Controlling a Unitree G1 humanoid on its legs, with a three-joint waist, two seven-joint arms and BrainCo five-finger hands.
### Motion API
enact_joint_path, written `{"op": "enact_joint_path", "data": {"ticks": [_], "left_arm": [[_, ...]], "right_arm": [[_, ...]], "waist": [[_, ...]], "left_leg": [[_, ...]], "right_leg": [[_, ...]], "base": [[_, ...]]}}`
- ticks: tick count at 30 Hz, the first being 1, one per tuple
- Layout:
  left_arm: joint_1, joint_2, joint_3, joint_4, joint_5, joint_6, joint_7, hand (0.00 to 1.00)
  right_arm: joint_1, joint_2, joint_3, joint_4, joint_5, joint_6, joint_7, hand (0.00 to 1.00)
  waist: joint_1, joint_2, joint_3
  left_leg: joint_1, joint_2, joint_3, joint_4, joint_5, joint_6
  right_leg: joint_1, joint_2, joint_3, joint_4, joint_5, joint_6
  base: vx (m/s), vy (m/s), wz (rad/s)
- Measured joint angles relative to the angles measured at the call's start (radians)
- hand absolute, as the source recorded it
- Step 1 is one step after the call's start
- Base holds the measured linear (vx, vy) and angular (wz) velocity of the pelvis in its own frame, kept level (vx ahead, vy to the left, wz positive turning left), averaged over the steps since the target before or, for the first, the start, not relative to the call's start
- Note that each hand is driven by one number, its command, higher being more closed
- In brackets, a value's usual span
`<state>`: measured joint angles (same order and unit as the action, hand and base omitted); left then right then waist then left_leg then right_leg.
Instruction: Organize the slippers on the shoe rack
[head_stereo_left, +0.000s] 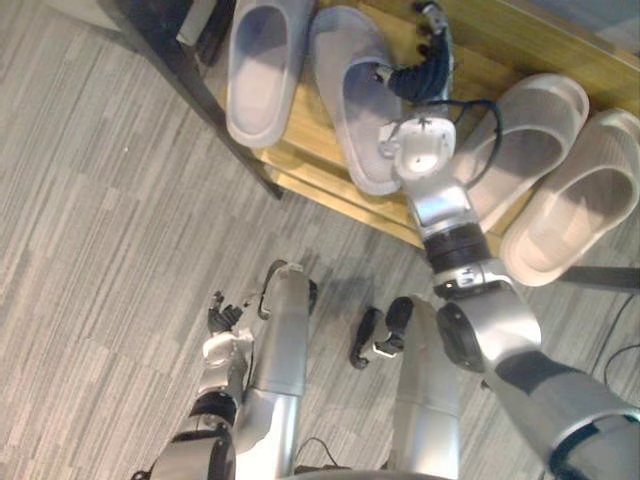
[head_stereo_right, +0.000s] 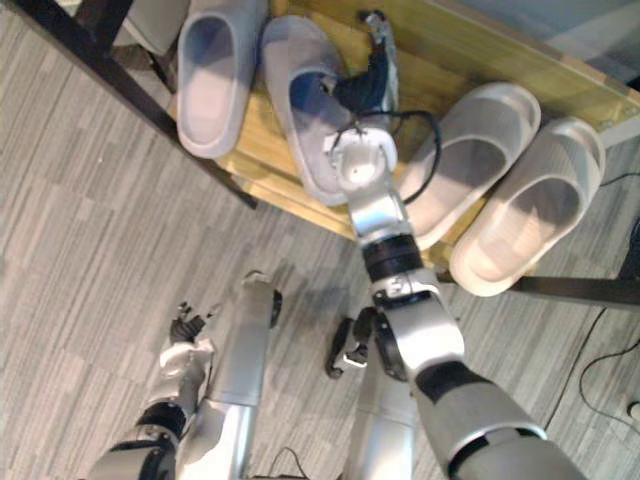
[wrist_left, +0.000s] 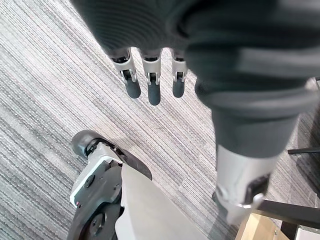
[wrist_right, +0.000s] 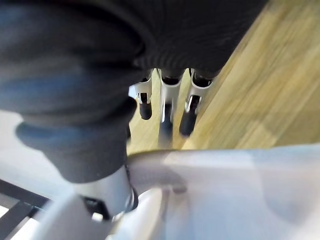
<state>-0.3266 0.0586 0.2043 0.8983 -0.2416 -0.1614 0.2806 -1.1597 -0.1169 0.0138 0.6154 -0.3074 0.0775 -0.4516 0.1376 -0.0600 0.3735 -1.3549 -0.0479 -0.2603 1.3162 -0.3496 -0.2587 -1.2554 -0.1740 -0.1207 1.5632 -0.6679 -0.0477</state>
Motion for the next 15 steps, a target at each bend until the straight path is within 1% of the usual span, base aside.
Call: {"op": "enact_joint_path", "data": {"ticks": [4,8,11,15], "left_arm": [[0.000,0.001,0.000,0.000,0.000,0.000,0.000,0.00],[0.000,0.003,0.000,0.001,0.000,0.000,0.000,0.00],[0.001,0.003,0.000,0.003,0.001,0.000,0.000,0.00],[0.001,0.002,0.001,0.002,0.003,0.002,0.000,0.00]], "right_arm": [[0.000,0.003,0.002,0.000,0.003,0.000,0.000,0.00],[0.006,0.011,0.011,-0.007,0.003,0.000,0.000,0.00],[0.027,0.032,0.024,-0.022,0.002,-0.010,0.000,0.00],[0.090,0.049,0.038,-0.125,-0.005,-0.010,0.000,0.00]], "waist": [[0.000,0.000,0.000],[-0.001,0.001,-0.001],[-0.002,0.002,-0.002],[-0.002,0.003,-0.004]], "left_leg": [[0.012,0.006,0.004,-0.017,0.002,-0.001],[0.043,0.021,0.009,-0.031,0.002,0.000],[0.068,0.027,0.015,-0.047,0.002,0.001],[0.076,0.035,0.024,-0.052,0.001,0.002]], "right_leg": [[0.007,0.002,0.000,-0.014,0.005,-0.009],[0.040,0.009,-0.004,-0.036,0.007,-0.010],[0.063,0.014,-0.001,-0.053,0.008,-0.007],[0.072,0.017,0.001,-0.062,0.009,-0.006]], "base": [[0.01,-0.009,-0.02],[0.02,-0.021,-0.05],[0.02,-0.020,-0.04],[0.03,-0.011,-0.02]]}}
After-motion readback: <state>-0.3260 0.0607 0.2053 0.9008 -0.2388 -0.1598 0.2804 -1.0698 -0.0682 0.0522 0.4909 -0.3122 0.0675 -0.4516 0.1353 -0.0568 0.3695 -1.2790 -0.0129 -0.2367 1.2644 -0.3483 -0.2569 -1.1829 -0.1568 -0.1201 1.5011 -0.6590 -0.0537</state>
